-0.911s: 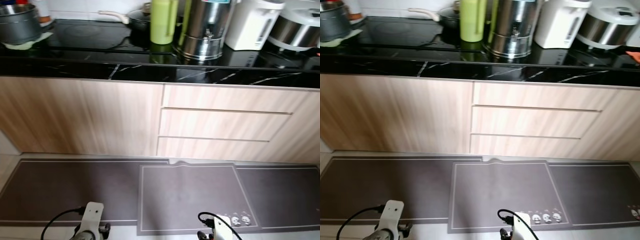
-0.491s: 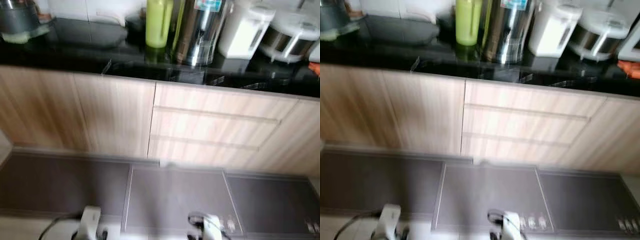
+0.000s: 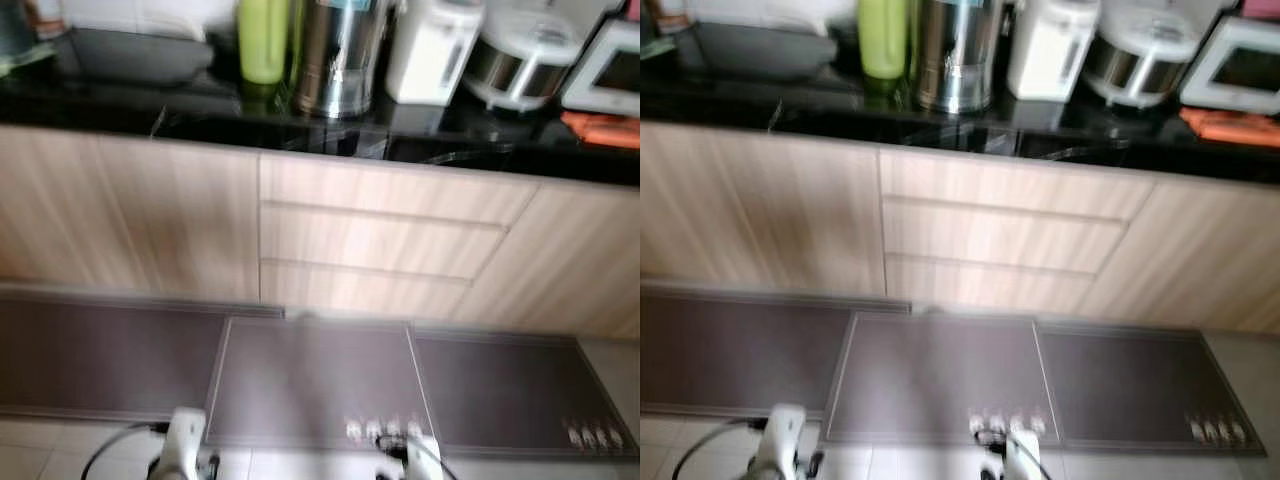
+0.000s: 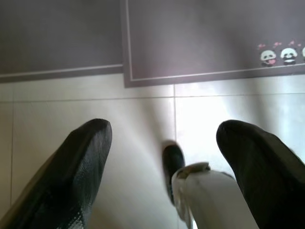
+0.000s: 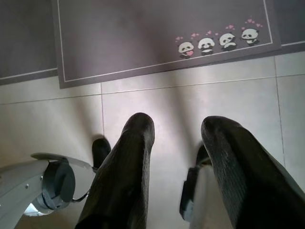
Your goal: Kitchen organization
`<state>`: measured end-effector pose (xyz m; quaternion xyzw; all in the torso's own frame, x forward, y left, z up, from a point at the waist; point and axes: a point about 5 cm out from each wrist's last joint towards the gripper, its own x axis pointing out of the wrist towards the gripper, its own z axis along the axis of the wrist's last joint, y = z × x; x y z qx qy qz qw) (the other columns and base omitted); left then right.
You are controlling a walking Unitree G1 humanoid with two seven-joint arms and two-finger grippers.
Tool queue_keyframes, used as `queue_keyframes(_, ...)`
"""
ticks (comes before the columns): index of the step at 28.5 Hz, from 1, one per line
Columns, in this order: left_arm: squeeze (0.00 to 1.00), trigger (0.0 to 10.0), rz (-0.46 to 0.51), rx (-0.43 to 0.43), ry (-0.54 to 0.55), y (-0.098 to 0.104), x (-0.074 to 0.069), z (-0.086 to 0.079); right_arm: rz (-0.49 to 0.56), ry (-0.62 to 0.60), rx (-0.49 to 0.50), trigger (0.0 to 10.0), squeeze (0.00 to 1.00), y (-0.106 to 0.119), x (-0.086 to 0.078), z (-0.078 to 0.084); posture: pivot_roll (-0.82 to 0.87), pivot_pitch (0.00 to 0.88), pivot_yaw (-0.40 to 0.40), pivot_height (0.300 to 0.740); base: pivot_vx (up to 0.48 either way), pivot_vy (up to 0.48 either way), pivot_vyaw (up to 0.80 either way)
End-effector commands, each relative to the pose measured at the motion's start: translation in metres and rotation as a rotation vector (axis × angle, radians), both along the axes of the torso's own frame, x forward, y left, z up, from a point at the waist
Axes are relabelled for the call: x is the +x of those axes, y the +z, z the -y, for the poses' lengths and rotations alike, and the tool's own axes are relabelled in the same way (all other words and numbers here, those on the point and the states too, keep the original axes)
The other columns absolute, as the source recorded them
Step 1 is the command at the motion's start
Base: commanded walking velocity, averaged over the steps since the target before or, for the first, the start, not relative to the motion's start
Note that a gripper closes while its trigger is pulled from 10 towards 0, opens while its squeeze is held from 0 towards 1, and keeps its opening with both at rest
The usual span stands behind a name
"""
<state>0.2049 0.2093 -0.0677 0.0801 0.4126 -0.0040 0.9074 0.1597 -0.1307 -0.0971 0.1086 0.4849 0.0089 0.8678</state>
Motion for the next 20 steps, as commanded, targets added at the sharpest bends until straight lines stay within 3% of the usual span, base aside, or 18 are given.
queue_keyframes(1,0.0,10.0,-0.015,-0.004,-0.04,-0.0019,-0.0006,0.0075,0.006,-0.034,-0.006,10.0,0.0,0.0001,0.0,0.0053,0.21,0.0,-0.042,0.74,0.0,-0.48,0.0)
queue_keyframes(12,0.0,10.0,-0.017,-0.008,-0.052,-0.0002,0.0015,0.0044,-0.003,-0.024,-0.006,10.0,0.0,0.0003,0.0012,-0.0007,0.15,0.0,-0.02,0.74,0.0,-0.46,0.0)
queue_keyframes(20,0.0,10.0,-0.031,-0.021,-0.061,-0.0023,0.0006,0.012,0.006,-0.043,-0.032,10.0,0.0,0.0024,0.007,0.0063,0.12,0.0,-0.027,0.74,0.0,-0.07,0.0)
